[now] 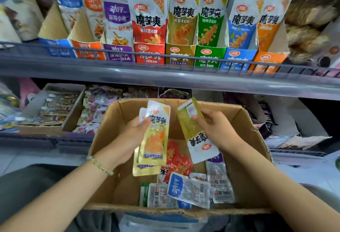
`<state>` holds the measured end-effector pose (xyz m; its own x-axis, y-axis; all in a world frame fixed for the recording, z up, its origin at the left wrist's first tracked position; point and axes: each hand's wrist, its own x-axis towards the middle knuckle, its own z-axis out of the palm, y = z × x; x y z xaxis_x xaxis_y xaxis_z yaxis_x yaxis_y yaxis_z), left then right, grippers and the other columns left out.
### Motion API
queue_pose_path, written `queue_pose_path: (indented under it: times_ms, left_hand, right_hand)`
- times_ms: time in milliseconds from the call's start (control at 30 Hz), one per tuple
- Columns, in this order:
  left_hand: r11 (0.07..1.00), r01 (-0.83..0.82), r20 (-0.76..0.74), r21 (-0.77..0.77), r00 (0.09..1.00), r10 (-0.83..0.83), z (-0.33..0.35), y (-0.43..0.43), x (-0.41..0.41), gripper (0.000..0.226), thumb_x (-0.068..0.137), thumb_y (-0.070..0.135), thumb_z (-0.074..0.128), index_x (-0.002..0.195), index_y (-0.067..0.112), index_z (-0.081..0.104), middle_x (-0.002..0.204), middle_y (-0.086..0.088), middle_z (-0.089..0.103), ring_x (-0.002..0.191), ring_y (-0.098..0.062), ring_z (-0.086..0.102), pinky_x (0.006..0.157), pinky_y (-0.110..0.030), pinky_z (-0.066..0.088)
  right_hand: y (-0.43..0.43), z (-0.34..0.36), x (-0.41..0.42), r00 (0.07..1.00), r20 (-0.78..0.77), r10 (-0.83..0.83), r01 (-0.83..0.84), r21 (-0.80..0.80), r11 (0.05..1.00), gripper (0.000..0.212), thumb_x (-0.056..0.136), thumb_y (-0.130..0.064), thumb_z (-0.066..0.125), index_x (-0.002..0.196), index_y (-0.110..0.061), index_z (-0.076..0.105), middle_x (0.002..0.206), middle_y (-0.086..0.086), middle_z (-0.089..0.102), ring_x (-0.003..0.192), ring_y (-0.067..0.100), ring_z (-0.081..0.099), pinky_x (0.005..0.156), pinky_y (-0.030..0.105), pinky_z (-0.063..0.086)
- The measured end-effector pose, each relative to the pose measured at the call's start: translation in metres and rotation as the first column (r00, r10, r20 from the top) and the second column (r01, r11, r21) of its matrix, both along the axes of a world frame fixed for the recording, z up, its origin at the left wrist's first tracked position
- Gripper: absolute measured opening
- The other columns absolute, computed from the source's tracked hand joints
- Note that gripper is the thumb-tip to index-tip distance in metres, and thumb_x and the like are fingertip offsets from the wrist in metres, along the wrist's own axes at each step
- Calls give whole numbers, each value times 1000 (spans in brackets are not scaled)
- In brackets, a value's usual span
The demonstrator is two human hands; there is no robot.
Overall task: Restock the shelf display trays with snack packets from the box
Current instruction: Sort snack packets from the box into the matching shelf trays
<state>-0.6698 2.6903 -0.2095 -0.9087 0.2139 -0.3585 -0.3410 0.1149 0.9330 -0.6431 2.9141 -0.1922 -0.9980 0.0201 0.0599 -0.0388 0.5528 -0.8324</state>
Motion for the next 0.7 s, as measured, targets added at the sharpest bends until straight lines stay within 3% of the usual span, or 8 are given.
queue_pose_path:
  times_ms: [100,167,233,333,433,500,567,700]
  left_hand:
    - [994,1,66,111,998,-9,5,18,13,26,101,34,38,123,29,52,127,6,61,115,-11,58,100,-33,46]
    - [969,17,100,245,994,-42,13,27,19,28,100,40,38,121,31,54,118,6,66,107,-9,63,86,-25,51]
    - [965,26,85,260,995,-50,13,31,21,38,91,52,46,120,31,58,113,5,69,106,-11,65,91,-29,50]
    - [979,-78,16,187,997,76,10,30,22,23,88,34,62,107,22,65,101,2,73,95,-12,68,84,-27,52]
    - [968,-179,0,176,983,181,10,27,16,12,90,21,63,101,18,65,99,-2,73,86,-15,69,71,-25,55]
    - [955,-198,6,221,979,202,14,22,11,20,87,25,67,105,18,66,100,-2,74,86,-16,71,71,-28,56]
    - [957,-177,23,230,984,176,15,17,7,32,84,37,68,112,22,64,106,0,73,96,-19,70,84,-36,55]
    - [951,-181,49,252,983,175,19,14,3,18,96,34,50,103,23,64,96,6,73,85,-7,68,70,-19,51]
  right_hand:
    - [-28,1,10,988,-150,-44,62,116,991,22,99,-30,48,105,-17,65,79,-8,63,64,2,59,62,22,49]
    - [-47,-5,13,994,-83,66,-52,163,985,35,101,-34,39,121,-17,62,96,-9,55,85,0,54,81,25,43]
    - [-55,-8,15,987,-5,161,-161,8,987,37,103,-31,33,129,-20,57,111,-12,54,109,4,51,98,24,37]
    - [-49,-11,13,968,7,251,-249,-108,963,32,100,-17,49,131,-21,54,129,-13,54,118,3,48,99,18,36]
    - [-41,-16,10,994,-53,95,-96,-20,995,52,82,-27,74,127,-31,49,124,-17,53,114,5,47,95,16,39]
    - [-37,-10,8,991,129,-33,66,-266,962,60,70,-31,84,118,-22,49,113,-4,64,101,13,64,85,27,54]
    - [-33,-6,8,959,283,-25,145,-412,900,57,65,-26,87,109,-11,53,100,6,71,86,19,72,73,31,59]
    - [-16,10,4,969,235,-78,200,-556,807,43,63,-13,84,97,-5,59,88,8,75,74,19,72,61,28,57]
